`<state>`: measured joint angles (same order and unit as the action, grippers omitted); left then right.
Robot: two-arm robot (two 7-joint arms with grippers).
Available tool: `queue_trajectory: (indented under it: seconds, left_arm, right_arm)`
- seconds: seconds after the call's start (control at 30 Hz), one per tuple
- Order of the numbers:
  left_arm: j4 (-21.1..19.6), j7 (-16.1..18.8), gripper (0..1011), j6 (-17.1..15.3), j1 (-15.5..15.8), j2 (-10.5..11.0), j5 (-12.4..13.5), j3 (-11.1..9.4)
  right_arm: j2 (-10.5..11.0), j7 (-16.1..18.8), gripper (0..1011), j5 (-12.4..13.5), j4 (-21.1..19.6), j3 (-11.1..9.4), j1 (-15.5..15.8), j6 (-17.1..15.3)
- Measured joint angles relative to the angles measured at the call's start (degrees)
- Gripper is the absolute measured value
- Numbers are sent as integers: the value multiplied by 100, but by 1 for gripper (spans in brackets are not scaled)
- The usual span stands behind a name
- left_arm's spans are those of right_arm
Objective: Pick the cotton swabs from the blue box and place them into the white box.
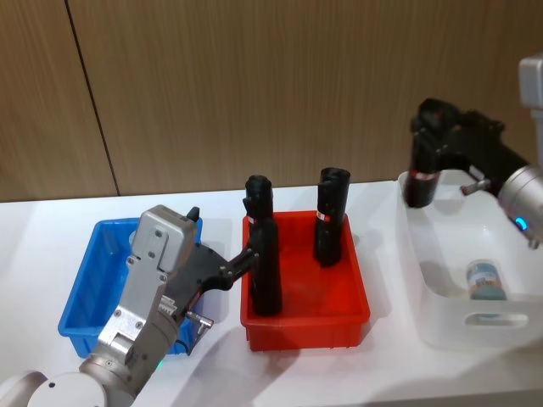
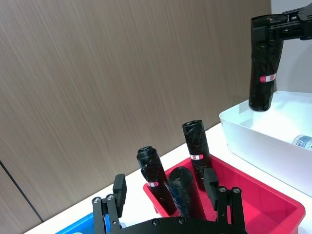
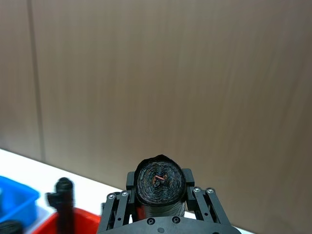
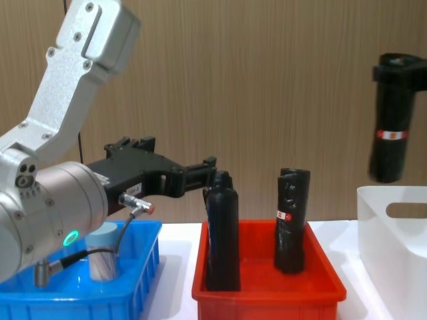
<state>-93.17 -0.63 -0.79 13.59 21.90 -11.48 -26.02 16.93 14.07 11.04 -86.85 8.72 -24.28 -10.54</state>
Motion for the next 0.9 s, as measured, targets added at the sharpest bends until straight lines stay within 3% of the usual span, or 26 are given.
queue_trajectory:
  seconds: [0.17, 0.57, 0.9]
  left_arm:
    - [0, 0, 1004, 0, 0, 0, 0, 0]
    - [0, 0, 1004, 0, 0, 0, 0, 0]
    - [0, 0, 1004, 0, 0, 0, 0, 0]
  right_arm:
    - [29, -99, 544, -117, 211, -49, -115, 86]
    - [-17, -234, 544, -363, 1240, -81, -539, 374]
    - [-153, -233, 544, -465, 2303, 16, -906, 673]
